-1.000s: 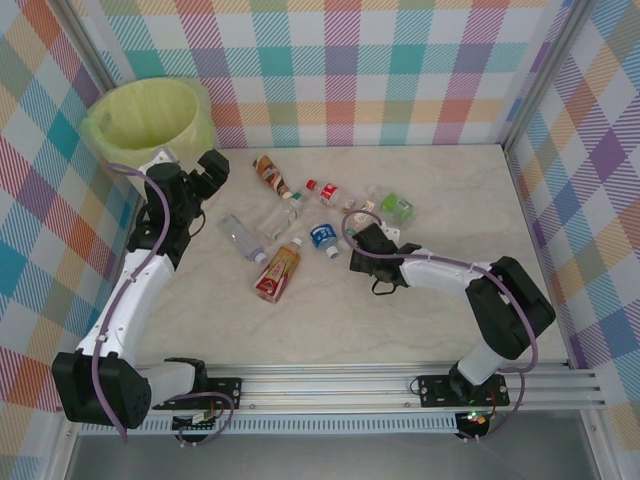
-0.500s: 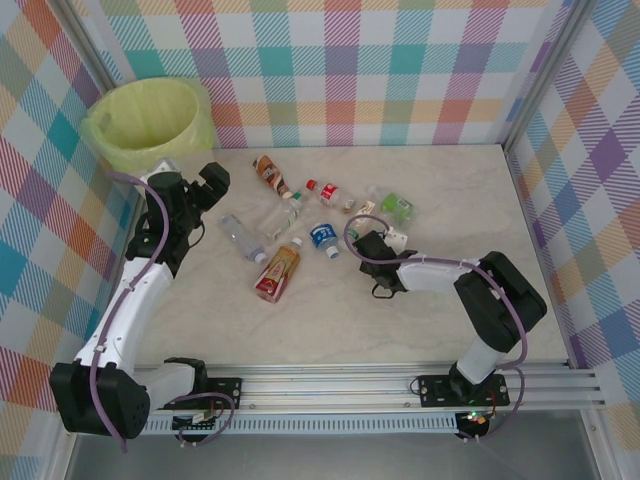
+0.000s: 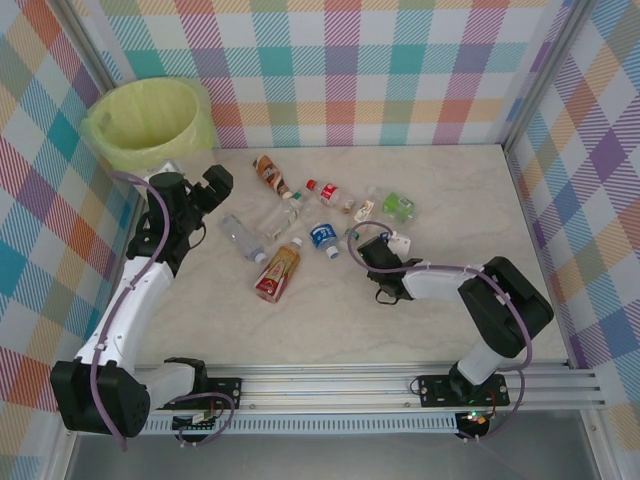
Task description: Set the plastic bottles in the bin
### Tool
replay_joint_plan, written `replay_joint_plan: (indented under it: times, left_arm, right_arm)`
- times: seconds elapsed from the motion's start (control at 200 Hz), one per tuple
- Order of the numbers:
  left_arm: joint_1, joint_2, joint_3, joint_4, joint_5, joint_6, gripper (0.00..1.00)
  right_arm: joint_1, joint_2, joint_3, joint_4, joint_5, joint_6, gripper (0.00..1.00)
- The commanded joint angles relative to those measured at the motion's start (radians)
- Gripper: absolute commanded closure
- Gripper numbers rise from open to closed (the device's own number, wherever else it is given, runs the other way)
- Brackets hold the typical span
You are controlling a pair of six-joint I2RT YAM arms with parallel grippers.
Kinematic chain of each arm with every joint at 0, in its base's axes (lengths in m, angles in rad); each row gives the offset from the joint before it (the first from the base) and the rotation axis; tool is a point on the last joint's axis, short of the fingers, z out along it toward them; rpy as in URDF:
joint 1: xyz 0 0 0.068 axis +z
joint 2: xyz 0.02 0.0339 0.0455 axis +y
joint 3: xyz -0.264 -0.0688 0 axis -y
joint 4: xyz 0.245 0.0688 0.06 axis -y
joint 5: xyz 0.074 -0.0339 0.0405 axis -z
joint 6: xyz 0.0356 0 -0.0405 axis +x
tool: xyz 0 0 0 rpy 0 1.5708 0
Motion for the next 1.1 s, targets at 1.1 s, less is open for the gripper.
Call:
replay_joint_plan:
  times: [1.1]
  left_arm:
    - [-0.355,0.347,0.032,0.526,0.520,-0.162,0.00]
  right_arm:
    - [0.004,-0.408,-0.203,0.575,-0.580,-0.399,0.78]
